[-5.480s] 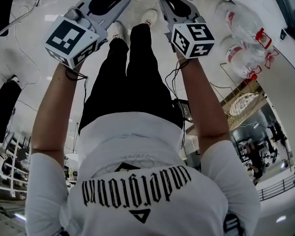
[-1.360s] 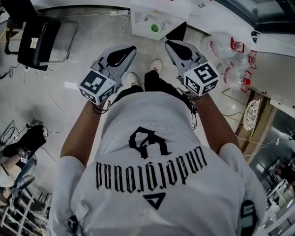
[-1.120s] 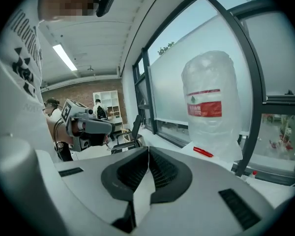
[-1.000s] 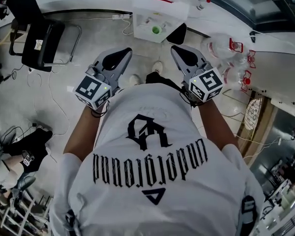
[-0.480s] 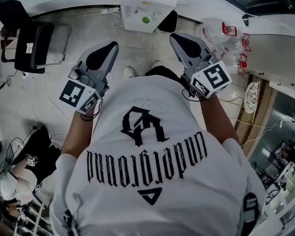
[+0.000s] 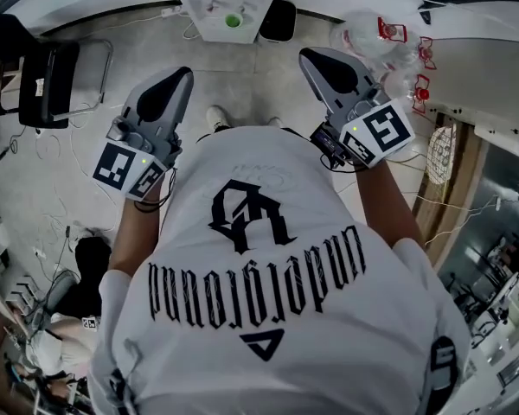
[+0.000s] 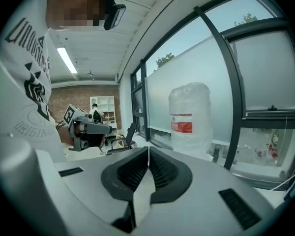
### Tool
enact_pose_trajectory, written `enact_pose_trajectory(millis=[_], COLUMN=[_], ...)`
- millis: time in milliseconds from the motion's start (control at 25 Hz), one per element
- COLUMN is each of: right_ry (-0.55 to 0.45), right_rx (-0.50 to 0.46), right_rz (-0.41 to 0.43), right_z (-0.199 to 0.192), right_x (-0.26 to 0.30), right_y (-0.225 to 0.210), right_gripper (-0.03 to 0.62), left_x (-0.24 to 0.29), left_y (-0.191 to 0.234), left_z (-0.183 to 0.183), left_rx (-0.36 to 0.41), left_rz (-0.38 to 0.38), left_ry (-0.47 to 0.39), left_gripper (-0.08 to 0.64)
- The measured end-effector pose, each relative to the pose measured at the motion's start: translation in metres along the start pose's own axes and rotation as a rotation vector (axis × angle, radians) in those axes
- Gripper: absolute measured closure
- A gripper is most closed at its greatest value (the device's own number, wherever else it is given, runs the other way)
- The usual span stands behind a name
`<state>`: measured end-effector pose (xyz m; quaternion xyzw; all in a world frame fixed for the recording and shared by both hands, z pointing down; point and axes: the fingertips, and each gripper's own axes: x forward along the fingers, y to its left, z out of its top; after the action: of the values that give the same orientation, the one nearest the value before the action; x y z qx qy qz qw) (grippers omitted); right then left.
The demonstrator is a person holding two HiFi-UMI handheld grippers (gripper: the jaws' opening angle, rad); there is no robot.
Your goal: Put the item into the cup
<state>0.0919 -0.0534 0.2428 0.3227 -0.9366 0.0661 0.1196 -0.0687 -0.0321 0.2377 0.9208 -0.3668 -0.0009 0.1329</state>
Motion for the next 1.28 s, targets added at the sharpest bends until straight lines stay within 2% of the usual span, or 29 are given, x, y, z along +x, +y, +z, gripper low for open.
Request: enact_pose_trajectory(millis=[280,680,960,1280], right_ry=[0.012,0.010,0.023,0.012], right_rx=[0.032,0.047,0.077,0.078], right_rz=[-0.001,0.095,0.184,0.180], right_z=[-0.029,-0.064,-0.088,-0.089], right_x=[-0.072,-0.145,-0.155,-0.161], right_y=[-0.034,-0.061,-0.048,-0.032], right_gripper=[0.574,0.574,0.574,0.574], left_x=[0.042,0.071,0.052,0.030], left_y=[-0.061,-0.140,-0.167,-0.175], left_z=[-0.014,-0.047,-0.063,-0.067], left_rx=[0.001,0.002,-0.025,-0.018], left_rz=[0.005,0.078,0.170,0.174], left_ry=[0.025,0.063,0.087,0.093], left_gripper=[0.545,0.545,0.545,0.545])
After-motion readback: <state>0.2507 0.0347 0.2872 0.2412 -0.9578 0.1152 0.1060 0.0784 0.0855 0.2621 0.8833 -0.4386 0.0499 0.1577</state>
